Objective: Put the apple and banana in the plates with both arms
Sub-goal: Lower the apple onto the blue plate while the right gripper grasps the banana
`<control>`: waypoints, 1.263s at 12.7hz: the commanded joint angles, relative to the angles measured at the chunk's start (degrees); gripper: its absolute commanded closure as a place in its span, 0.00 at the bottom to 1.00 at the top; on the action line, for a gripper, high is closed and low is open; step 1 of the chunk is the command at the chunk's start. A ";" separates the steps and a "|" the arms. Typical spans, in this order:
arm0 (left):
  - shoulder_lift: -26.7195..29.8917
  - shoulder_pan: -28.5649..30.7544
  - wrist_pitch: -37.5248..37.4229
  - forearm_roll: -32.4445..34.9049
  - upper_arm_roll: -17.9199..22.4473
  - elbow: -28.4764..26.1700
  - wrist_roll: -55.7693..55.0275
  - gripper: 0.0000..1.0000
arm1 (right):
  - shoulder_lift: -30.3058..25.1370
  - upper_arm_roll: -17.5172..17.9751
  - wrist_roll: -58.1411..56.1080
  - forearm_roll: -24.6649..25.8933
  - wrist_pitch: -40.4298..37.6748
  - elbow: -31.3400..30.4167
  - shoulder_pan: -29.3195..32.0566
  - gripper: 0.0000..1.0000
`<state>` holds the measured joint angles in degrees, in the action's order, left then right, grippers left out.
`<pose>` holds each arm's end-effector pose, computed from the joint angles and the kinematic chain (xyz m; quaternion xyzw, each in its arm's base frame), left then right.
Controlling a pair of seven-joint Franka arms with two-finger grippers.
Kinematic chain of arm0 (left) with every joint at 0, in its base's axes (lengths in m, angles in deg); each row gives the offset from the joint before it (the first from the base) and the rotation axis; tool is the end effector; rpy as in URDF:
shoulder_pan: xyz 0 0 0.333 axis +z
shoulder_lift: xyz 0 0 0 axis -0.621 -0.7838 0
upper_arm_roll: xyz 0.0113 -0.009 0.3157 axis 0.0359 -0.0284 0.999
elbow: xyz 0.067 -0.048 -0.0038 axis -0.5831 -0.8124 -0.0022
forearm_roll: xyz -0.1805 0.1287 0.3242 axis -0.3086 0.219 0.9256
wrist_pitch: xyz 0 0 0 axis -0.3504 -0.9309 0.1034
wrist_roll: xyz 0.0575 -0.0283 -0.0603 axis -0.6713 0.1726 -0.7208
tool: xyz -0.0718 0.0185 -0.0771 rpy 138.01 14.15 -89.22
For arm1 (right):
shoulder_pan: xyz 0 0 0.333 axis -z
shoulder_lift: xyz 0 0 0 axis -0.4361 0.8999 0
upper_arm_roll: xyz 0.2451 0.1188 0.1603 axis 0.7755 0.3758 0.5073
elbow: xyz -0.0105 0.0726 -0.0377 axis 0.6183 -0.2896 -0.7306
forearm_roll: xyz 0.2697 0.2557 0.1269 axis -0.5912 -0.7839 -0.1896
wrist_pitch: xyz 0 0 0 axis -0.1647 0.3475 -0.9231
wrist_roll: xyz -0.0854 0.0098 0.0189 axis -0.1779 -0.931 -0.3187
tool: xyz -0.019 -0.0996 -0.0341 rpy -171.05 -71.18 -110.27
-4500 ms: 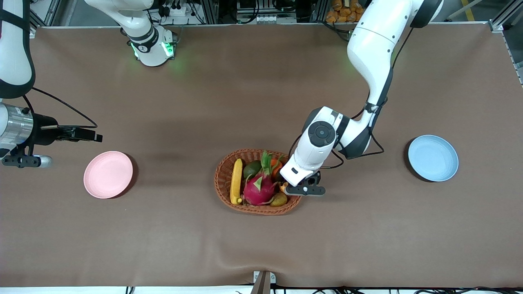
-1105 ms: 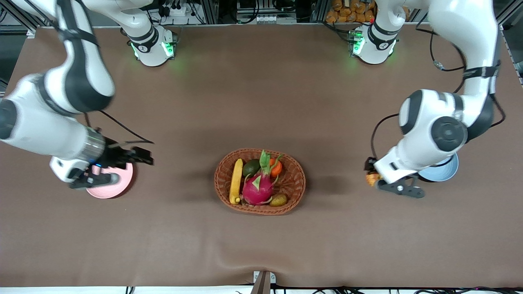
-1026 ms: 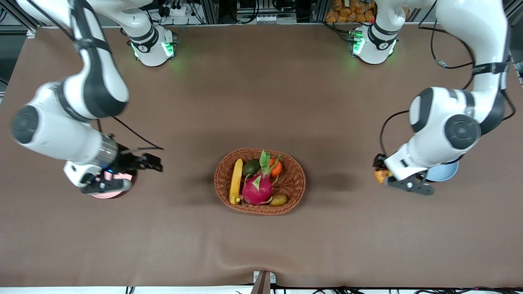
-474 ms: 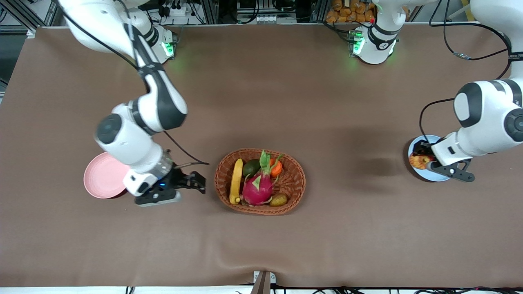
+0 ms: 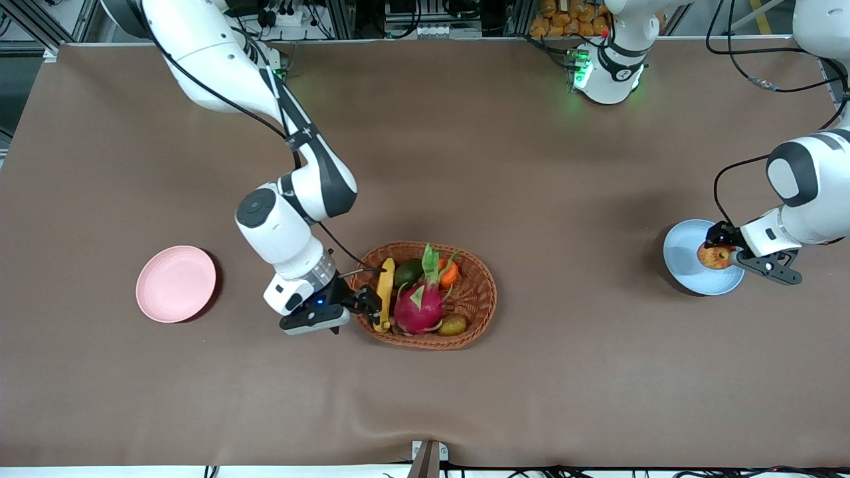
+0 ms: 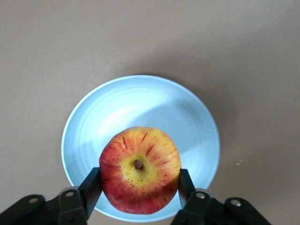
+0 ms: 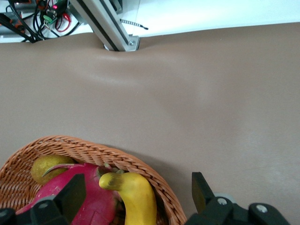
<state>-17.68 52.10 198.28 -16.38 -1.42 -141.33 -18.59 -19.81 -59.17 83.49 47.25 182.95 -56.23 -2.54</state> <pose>0.5712 0.1530 0.2654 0.9717 -0.2342 -0.0283 0.0123 0.6675 0.3359 0.3009 -0.9651 -0.0516 -0.2111 0.1463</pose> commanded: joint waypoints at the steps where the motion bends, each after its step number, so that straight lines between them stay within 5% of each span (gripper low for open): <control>1: -1.14 1.41 2.19 0.36 -0.78 -0.25 2.82 0.78 | 3.79 -0.47 0.46 0.17 1.51 4.23 -1.13 0.00; 5: -3.34 1.67 2.45 0.36 -0.78 -0.25 3.08 0.58 | 6.53 -0.74 4.14 0.26 3.88 5.21 -3.59 0.00; 9: -4.84 2.29 2.45 0.19 -0.78 -0.07 2.91 0.02 | 7.85 -2.49 4.06 0.61 5.11 5.12 -4.56 0.03; 13: -3.78 1.68 -0.52 0.19 -1.04 1.94 2.64 0.00 | 8.55 -3.29 4.06 1.40 5.20 4.68 -4.65 0.31; 16: -3.61 1.33 -9.65 0.10 -2.09 10.01 2.56 0.00 | 8.81 -3.29 4.06 1.58 5.20 4.60 -4.74 0.36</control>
<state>-22.06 53.40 194.75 -16.38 -2.81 -136.49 -16.64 -12.19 -61.48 86.81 47.80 186.92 -52.78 -6.28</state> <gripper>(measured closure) 0.000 0.352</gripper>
